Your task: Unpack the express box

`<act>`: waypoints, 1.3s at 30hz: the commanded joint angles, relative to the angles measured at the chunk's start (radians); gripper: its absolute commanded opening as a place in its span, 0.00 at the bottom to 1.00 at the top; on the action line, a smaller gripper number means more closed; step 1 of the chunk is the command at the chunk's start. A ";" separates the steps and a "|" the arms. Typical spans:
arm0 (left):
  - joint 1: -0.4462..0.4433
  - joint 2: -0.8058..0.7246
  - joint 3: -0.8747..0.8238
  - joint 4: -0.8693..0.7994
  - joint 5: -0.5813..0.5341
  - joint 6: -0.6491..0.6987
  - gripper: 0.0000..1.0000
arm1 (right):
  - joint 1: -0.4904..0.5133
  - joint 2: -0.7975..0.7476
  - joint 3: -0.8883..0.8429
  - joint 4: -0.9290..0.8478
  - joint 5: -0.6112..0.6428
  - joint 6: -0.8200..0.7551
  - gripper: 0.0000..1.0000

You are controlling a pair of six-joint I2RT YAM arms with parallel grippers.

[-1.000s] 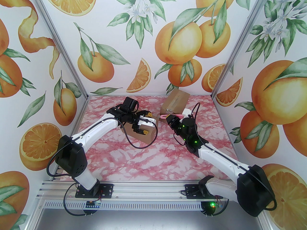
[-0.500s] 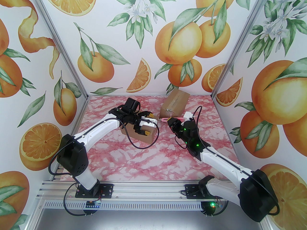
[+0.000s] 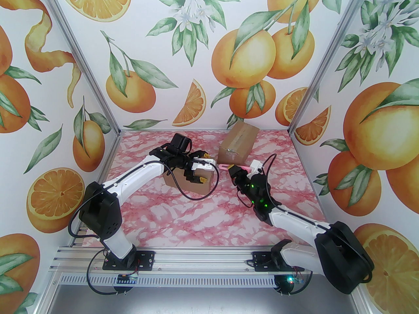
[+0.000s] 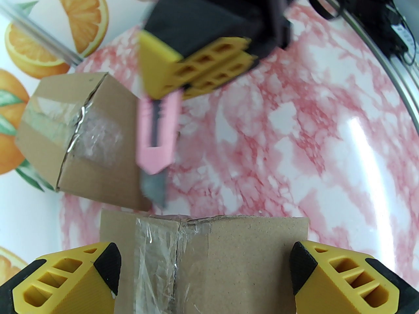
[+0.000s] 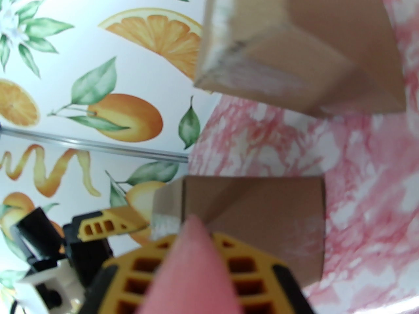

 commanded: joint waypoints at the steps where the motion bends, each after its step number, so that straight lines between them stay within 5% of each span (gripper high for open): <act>1: 0.033 -0.010 -0.019 0.056 0.041 -0.087 0.89 | 0.006 0.006 -0.052 0.228 0.052 0.102 0.00; 11: 0.035 -0.013 -0.029 0.109 0.034 -0.142 0.88 | 0.045 0.008 -0.109 0.388 0.172 0.009 0.00; 20: 0.033 -0.028 -0.061 0.164 0.015 -0.169 0.88 | 0.186 0.097 -0.186 0.694 0.566 -0.156 0.00; 24: 0.034 -0.032 -0.069 0.174 0.011 -0.173 0.88 | 0.229 0.141 -0.193 0.730 0.658 -0.097 0.00; 39: 0.032 -0.049 -0.085 0.129 0.016 -0.144 0.88 | 0.238 0.292 -0.129 0.730 0.528 0.030 0.00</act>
